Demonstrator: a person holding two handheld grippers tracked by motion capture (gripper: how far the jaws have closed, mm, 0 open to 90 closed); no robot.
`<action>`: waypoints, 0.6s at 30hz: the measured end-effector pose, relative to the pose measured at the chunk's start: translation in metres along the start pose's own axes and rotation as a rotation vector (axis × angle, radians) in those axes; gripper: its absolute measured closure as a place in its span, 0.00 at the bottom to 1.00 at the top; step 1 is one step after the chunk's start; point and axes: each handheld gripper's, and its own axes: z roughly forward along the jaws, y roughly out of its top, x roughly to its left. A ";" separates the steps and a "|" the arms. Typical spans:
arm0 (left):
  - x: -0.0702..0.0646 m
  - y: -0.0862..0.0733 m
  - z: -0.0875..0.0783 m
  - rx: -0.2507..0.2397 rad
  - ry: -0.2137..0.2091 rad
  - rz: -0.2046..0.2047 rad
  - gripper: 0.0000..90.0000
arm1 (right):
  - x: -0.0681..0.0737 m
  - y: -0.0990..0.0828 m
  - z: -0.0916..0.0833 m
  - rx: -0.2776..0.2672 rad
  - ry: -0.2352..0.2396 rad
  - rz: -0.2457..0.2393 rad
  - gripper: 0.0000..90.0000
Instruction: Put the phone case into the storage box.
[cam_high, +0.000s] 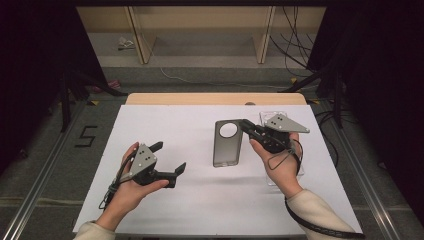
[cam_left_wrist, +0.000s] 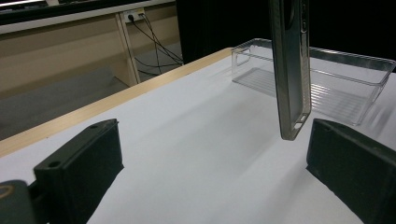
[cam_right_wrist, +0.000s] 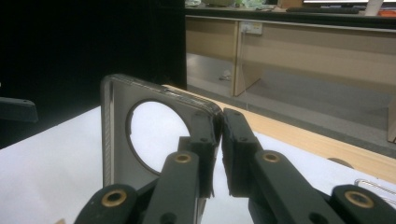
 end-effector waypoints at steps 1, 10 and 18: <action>0.000 0.000 0.000 0.000 0.000 0.000 0.03 | 0.000 0.000 0.000 -0.002 0.000 0.002 0.94; 0.000 0.000 0.000 -0.001 -0.001 0.000 0.03 | -0.004 0.002 -0.002 -0.006 -0.009 0.006 0.94; 0.000 0.000 0.000 -0.003 0.000 0.000 0.03 | -0.008 0.004 -0.004 -0.016 -0.018 0.013 0.94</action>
